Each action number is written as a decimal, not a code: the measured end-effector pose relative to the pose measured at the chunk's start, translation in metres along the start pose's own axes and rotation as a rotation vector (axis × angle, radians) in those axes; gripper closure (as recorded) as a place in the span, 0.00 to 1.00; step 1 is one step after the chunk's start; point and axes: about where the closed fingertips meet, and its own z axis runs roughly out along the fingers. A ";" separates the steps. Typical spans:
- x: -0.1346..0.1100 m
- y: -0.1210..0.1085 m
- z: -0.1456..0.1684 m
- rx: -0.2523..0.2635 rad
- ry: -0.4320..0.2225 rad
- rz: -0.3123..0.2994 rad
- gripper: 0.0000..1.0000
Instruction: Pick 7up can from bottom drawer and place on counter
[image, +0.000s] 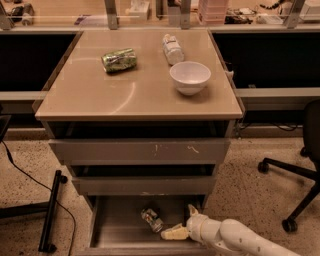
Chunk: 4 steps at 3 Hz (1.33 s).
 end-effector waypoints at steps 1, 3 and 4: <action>0.013 0.000 0.035 -0.016 -0.032 -0.018 0.00; 0.034 0.012 0.094 -0.063 -0.020 -0.059 0.00; 0.040 0.013 0.120 -0.075 0.024 -0.098 0.00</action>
Offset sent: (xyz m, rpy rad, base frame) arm 0.0200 0.0706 -0.0790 0.0569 -0.0512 0.0635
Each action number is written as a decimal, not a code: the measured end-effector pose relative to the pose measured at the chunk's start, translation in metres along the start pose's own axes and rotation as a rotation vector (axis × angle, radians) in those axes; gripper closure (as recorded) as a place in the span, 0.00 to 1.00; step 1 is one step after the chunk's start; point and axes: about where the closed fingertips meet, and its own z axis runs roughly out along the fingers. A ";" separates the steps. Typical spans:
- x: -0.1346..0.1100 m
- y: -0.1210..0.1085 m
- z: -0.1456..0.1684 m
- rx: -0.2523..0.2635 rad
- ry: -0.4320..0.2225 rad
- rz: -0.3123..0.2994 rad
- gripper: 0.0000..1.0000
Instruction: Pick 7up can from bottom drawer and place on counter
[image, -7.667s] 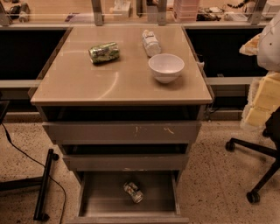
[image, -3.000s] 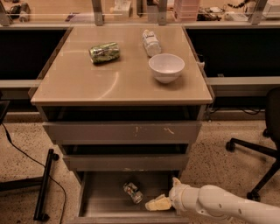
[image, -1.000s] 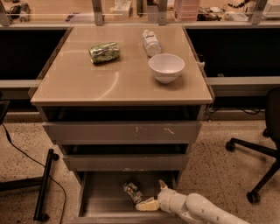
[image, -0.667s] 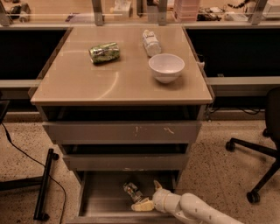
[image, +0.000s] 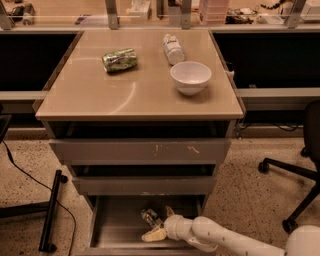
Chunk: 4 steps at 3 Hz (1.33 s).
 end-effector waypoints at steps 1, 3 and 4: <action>0.007 -0.008 0.018 0.003 0.051 -0.023 0.00; 0.023 -0.027 0.034 0.059 0.112 -0.016 0.00; 0.028 -0.033 0.045 0.083 0.116 0.012 0.00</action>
Offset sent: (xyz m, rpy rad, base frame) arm 0.0289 -0.0002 -0.0454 -0.1434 0.0333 -0.0118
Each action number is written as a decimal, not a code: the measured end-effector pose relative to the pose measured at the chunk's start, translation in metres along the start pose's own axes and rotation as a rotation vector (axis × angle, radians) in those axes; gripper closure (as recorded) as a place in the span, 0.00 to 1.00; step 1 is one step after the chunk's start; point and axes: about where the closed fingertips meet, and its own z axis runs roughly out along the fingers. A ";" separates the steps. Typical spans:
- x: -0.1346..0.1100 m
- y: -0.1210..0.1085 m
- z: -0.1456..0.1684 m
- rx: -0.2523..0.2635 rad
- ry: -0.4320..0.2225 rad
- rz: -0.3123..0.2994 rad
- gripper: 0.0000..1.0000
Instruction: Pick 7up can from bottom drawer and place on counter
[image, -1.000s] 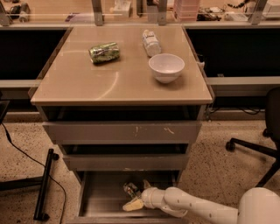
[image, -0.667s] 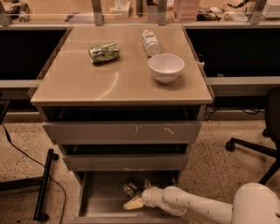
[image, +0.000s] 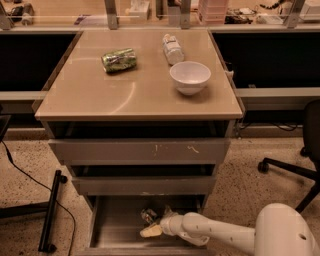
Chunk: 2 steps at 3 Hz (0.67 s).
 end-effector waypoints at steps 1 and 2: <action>0.001 0.003 0.013 0.005 -0.004 0.021 0.00; 0.007 0.009 0.023 0.001 0.002 0.045 0.00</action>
Offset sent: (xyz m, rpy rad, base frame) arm -0.0032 0.0252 -0.0282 0.0228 0.0548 -0.0456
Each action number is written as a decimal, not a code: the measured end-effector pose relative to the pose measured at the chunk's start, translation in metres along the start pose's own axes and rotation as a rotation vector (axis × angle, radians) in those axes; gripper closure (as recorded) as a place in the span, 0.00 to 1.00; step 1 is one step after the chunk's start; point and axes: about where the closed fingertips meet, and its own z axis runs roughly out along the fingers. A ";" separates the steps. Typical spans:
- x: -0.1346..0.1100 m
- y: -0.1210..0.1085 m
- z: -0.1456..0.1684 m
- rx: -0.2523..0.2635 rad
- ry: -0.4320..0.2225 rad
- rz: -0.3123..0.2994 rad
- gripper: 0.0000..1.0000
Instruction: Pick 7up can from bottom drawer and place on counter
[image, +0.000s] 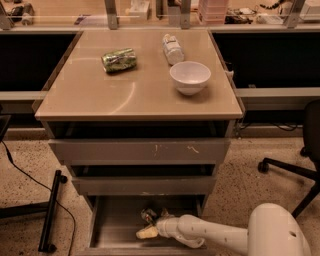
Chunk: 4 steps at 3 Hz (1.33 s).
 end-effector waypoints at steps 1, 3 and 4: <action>0.014 0.006 0.008 -0.006 0.033 0.014 0.10; 0.015 0.006 0.008 -0.006 0.034 0.014 0.50; 0.015 0.006 0.008 -0.006 0.034 0.014 0.82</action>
Offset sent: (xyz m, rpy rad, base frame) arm -0.0074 0.0037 -0.0114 -0.0117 0.0276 0.0030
